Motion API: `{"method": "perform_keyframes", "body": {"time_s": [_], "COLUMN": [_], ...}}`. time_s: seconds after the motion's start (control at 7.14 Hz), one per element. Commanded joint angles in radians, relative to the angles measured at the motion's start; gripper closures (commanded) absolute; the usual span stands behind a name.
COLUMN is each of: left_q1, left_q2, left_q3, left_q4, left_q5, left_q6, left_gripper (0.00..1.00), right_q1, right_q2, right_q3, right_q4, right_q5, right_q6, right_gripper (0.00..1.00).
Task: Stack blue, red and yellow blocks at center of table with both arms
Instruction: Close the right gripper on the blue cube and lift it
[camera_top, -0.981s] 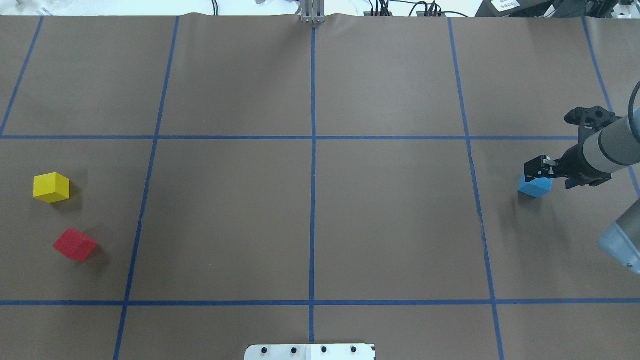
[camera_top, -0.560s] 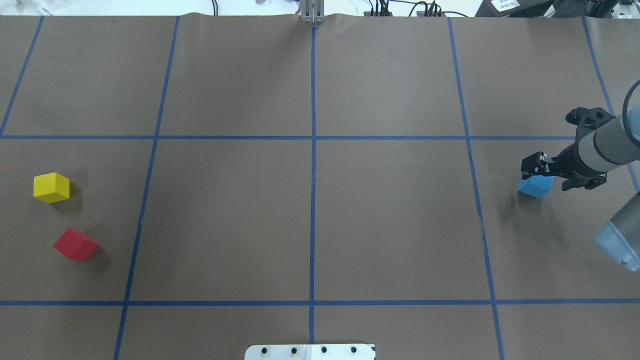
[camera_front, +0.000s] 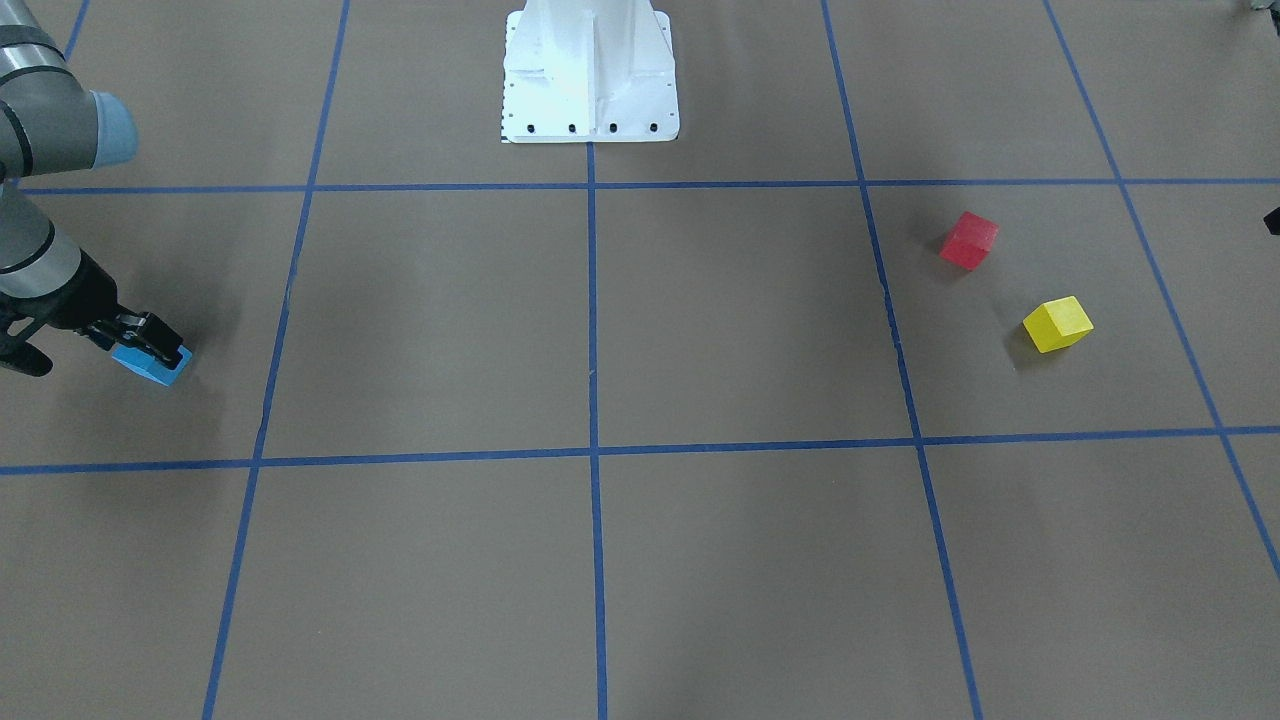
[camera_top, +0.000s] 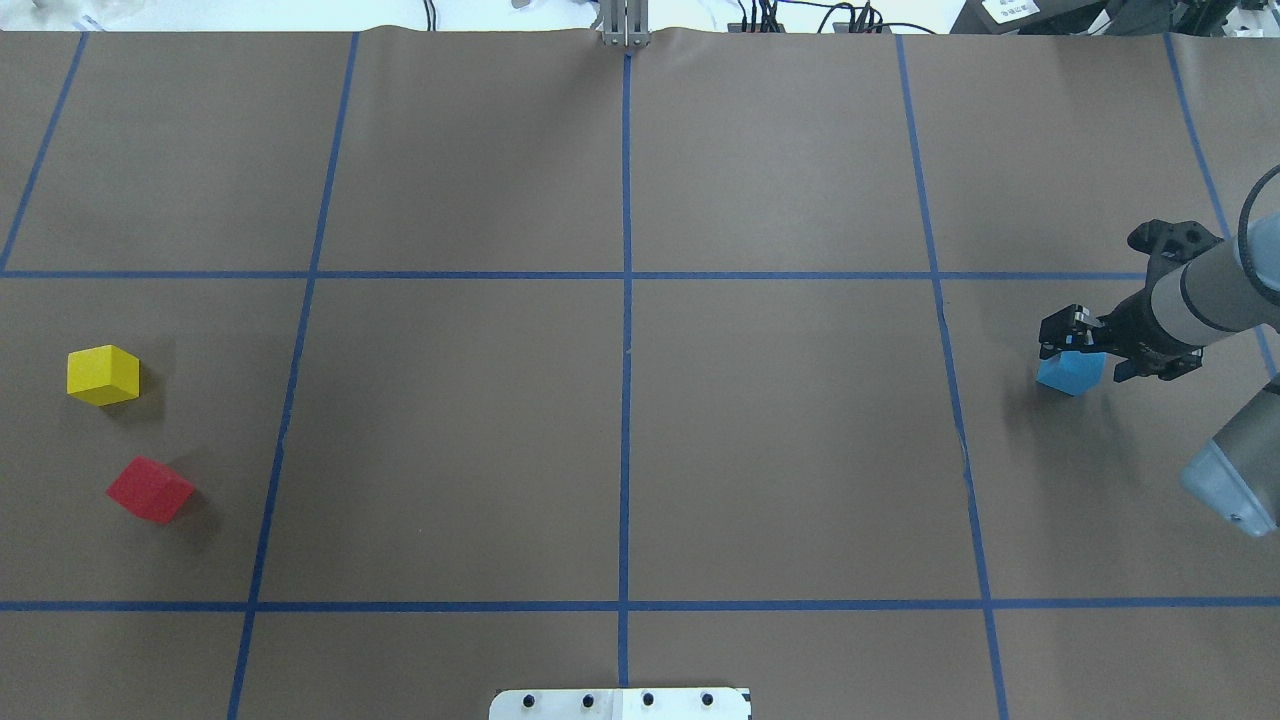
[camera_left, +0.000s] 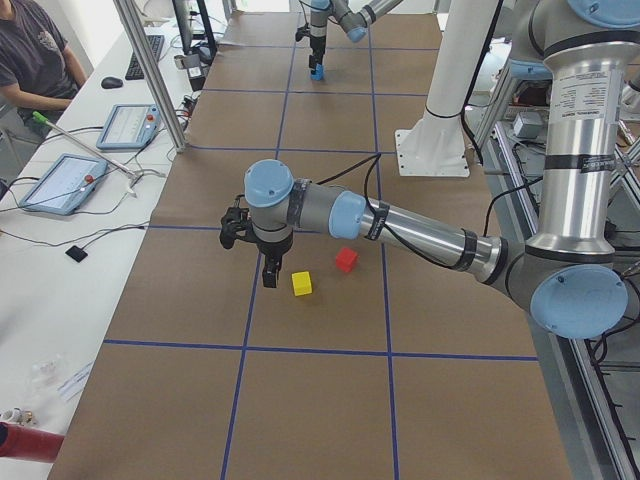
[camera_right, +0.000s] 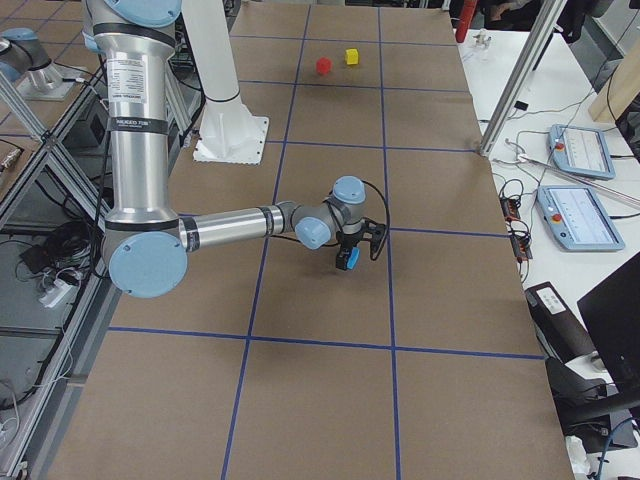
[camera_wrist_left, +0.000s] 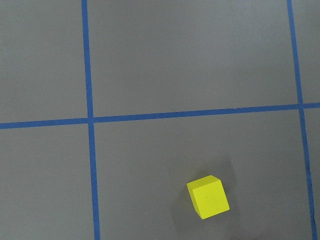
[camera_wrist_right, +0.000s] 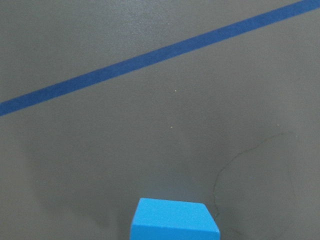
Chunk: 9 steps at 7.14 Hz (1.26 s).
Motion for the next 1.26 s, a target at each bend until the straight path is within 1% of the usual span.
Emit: {"method": "perform_keyframes", "body": {"time_s": [0.0,0.14,0.28,0.42,0.56,0.7,0.84,0.98,1.12], "left_q1": [0.000,0.000,-0.002,0.000,0.000,0.000,0.003,0.008,0.009], "left_q2": [0.002,0.002,0.002,0.002,0.002,0.000,-0.001,-0.001,-0.001], "left_q3": [-0.007,-0.007,-0.007,-0.009,-0.009,-0.007,-0.009,-0.004,-0.001], "left_q4": [0.000,0.000,0.000,0.000,0.000,0.000,-0.002,-0.002,0.000], "left_q5": [0.000,0.000,0.000,0.000,-0.002,0.000,-0.002,0.000,0.000], "left_q6": [0.000,0.000,0.000,0.000,0.000,0.001,0.001,0.004,-0.003], "left_gripper": [0.00,0.00,0.00,0.00,0.00,0.00,0.00,0.00,0.00], "right_q1": [0.006,0.007,0.017,0.020,0.020,-0.015,-0.084,-0.147,-0.219], "right_q2": [0.029,0.031,0.058,0.115,0.222,0.326,0.427,0.526,0.621], "right_q3": [-0.013,-0.013,-0.001,0.034,0.060,0.059,0.049,0.042,-0.003], "right_q4": [0.012,0.011,-0.018,-0.078,-0.195,-0.275,-0.313,-0.363,-0.383], "right_q5": [0.095,0.100,0.119,0.138,0.136,0.129,0.092,0.014,-0.074], "right_q6": [0.009,0.009,0.009,0.014,0.035,0.076,0.175,0.202,0.202], "right_gripper": [1.00,1.00,1.00,1.00,1.00,1.00,1.00,1.00,1.00]}}
